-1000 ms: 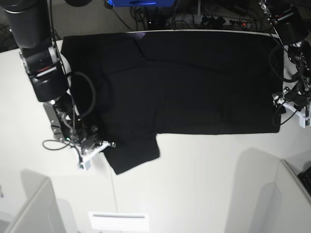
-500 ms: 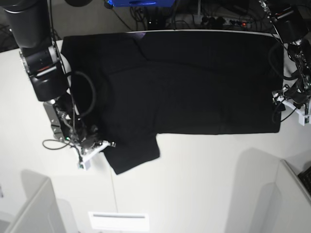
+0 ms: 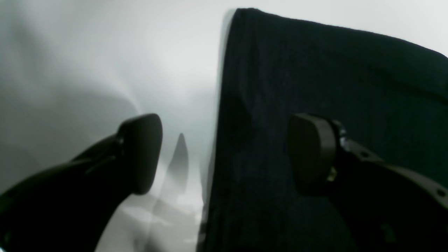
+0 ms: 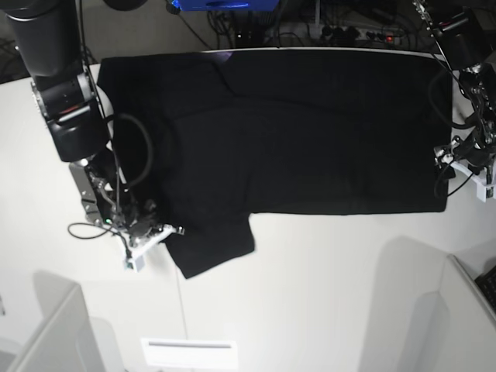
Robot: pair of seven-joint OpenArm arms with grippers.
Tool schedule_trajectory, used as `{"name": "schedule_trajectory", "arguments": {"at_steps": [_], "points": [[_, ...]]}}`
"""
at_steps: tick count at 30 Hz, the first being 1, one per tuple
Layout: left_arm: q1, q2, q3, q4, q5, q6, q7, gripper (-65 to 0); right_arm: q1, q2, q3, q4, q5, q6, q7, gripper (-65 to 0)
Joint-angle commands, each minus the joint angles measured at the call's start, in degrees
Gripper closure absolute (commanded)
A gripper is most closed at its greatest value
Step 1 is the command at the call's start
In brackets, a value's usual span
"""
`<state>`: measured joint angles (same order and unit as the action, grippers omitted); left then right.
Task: Fold the T-shirt properly
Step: 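Grasp the black shirt's hem edge with both grippers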
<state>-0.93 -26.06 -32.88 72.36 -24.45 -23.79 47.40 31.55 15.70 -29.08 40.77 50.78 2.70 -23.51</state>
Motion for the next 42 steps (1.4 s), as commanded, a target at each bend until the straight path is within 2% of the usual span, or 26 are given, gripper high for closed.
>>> {"name": "schedule_trajectory", "arguments": {"at_steps": [1,3,7,9,15,19,24,31,35,42], "points": [[-1.1,-1.7,-0.1,0.8,-0.5,0.0,-1.1,-54.0,0.4,0.1,0.0,0.0,-0.6,-0.3,-2.8,0.0],[-2.5,-2.3,0.0,0.7,0.7,0.0,-1.1,-54.0,0.4,0.0,0.1,0.0,-0.6,-0.3,-2.8,0.0],[-6.9,-2.1,0.0,-1.0,14.0,0.0,-0.9,-54.0,0.4,-0.1,0.1,0.0,-0.5,-0.3,-2.8,0.0],[-9.2,-1.9,0.0,-3.1,18.1,-0.3,-0.9,-54.0,0.4,-0.1,0.1,0.0,-0.4,-0.3,-2.8,0.0],[-15.2,-1.8,0.1,-13.1,16.5,-0.3,-1.0,-54.0,0.4,-0.1,0.1,0.0,-0.4,-0.3,-2.8,0.0],[-16.2,-1.8,0.4,-13.3,16.4,-0.3,-1.0,-54.0,0.4,-0.1,0.1,0.0,-0.4,-0.3,-2.8,0.0],[-17.3,-1.8,6.7,-13.6,16.3,-0.3,-1.1,-54.0,0.4,-0.1,0.1,0.0,-0.4,-0.3,-2.8,0.0],[-21.8,-1.7,6.9,-18.0,16.3,-0.3,-1.4,-54.1,0.4,-0.1,0.1,0.0,-0.4,-0.3,-2.8,0.0],[-25.1,-1.8,7.3,-26.1,16.3,-0.3,-6.6,-54.1,0.4,-0.1,0.1,0.0,-0.4,-0.3,-2.8,0.0],[-25.4,-1.7,7.4,-28.6,16.3,-0.3,-7.6,-54.1,0.4,-0.1,0.1,0.0,-0.4,-0.3,-2.8,0.0]]}}
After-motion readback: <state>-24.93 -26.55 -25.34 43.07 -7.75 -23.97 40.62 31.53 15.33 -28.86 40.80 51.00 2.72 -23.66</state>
